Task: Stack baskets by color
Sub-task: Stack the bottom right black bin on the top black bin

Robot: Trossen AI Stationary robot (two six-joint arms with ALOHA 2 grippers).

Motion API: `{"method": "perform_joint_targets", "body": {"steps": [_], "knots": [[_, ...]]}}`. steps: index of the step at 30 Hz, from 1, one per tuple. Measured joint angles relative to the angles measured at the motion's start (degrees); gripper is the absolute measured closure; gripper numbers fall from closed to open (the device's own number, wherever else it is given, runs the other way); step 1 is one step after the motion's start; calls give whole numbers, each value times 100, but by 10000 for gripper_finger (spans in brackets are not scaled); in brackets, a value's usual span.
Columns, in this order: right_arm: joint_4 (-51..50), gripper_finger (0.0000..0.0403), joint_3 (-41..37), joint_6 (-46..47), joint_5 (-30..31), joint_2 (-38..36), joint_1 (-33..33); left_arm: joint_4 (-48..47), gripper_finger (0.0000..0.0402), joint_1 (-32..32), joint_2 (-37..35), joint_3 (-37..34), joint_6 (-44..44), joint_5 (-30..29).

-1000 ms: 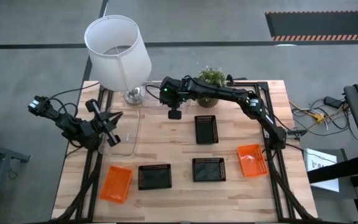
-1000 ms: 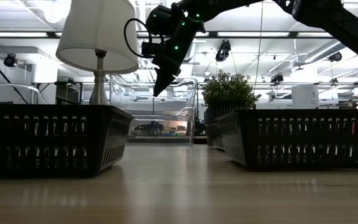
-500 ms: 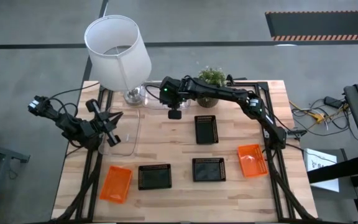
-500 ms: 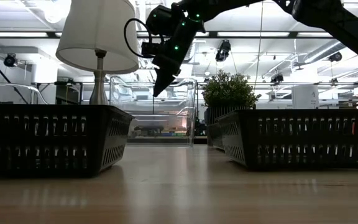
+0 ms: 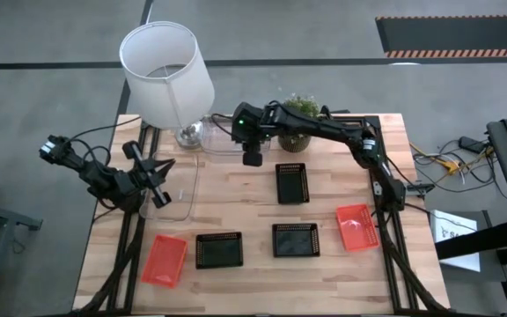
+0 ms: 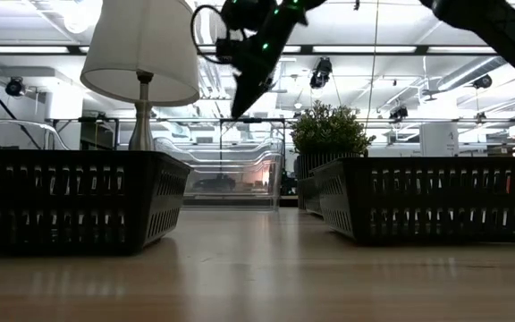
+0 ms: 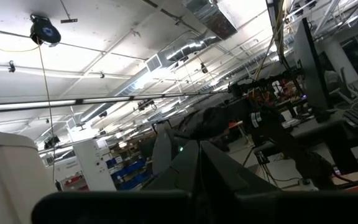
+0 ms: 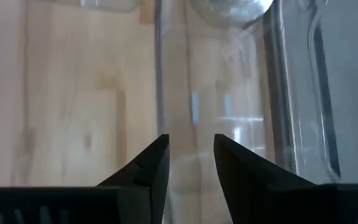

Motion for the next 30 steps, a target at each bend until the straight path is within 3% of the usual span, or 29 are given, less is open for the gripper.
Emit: {"method": "perform_joint_targets", "body": {"steps": [4, 7, 18, 30], "knots": [[-301, 302, -331, 145, -464, -476, 131, 3, 402, 0, 97, -2, -130, 2], [19, 320, -1084, 166, -795, -1016, 291, -4, 402, 0, 197, -2, -205, 2], [2131, 375, -4532, 816, -743, -3477, 839, 9, 402, 0, 759, 180, -968, 47], [2833, 385, -6515, 1428, -734, -5279, 1404, 40, 402, 0, 2074, 256, -2827, 186]]}}
